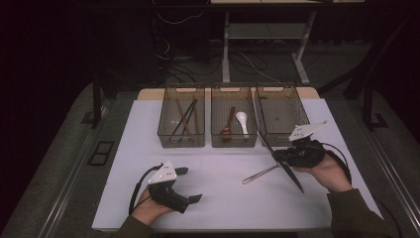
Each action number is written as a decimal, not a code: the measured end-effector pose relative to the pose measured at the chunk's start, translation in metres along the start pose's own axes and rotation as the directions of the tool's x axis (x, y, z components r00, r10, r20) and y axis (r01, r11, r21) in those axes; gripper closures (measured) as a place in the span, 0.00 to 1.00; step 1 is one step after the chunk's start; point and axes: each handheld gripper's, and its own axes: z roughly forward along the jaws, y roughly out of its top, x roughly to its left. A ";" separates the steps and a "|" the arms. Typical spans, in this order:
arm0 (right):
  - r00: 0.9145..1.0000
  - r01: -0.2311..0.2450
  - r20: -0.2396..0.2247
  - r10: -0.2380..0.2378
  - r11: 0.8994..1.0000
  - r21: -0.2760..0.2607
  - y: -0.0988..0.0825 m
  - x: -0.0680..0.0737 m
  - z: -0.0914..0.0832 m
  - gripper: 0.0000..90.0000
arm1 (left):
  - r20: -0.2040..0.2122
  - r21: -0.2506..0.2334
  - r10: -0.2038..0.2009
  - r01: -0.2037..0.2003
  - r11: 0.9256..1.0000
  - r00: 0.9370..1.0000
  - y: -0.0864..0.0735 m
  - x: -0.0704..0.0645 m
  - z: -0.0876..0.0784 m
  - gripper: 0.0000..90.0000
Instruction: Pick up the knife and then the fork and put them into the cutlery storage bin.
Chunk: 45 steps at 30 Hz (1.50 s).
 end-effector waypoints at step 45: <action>0.971 -0.086 0.170 0.171 0.903 -0.422 0.049 -0.073 -0.049 0.88 | 0.000 -0.005 -0.009 0.009 1.000 1.000 -0.002 0.001 -0.001 0.00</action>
